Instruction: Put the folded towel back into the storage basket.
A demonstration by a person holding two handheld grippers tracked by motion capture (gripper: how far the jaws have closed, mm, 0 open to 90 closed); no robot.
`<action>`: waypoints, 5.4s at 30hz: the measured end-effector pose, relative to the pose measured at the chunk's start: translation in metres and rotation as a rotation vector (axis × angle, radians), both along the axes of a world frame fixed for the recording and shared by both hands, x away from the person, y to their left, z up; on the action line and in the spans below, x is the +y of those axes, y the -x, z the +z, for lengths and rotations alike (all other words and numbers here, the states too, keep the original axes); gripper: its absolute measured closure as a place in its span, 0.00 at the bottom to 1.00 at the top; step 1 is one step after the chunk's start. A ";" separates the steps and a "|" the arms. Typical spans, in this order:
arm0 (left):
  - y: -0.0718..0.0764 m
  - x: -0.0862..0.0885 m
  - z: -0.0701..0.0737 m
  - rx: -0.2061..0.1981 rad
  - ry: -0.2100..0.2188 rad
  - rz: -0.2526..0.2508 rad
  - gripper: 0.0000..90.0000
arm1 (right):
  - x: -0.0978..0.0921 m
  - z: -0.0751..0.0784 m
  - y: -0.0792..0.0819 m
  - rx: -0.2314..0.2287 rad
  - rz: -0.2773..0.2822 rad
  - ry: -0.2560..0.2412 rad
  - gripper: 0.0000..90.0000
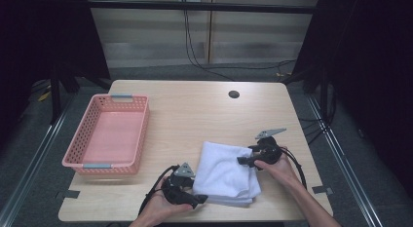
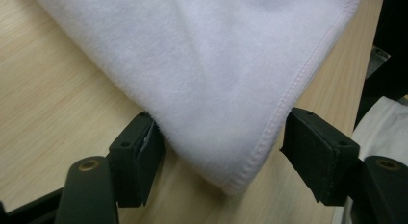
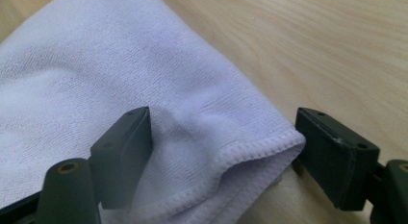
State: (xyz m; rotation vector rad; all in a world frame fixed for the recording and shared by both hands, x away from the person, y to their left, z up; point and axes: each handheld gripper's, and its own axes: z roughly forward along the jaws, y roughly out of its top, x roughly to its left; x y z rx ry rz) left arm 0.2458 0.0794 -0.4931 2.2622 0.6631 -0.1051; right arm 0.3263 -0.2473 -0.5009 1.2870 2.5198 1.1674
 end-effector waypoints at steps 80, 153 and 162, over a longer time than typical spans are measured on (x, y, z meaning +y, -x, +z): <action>-0.033 0.090 0.088 -0.085 0.190 0.149 0.81 | 0.075 0.098 -0.057 -0.060 0.145 -0.177 0.77; -0.038 0.322 0.137 -0.159 0.293 0.617 0.82 | 0.340 0.158 -0.150 -0.033 0.265 -0.218 0.79; -0.042 0.337 0.113 -0.107 0.243 0.681 0.82 | 0.358 0.133 -0.146 -0.021 0.234 -0.203 0.79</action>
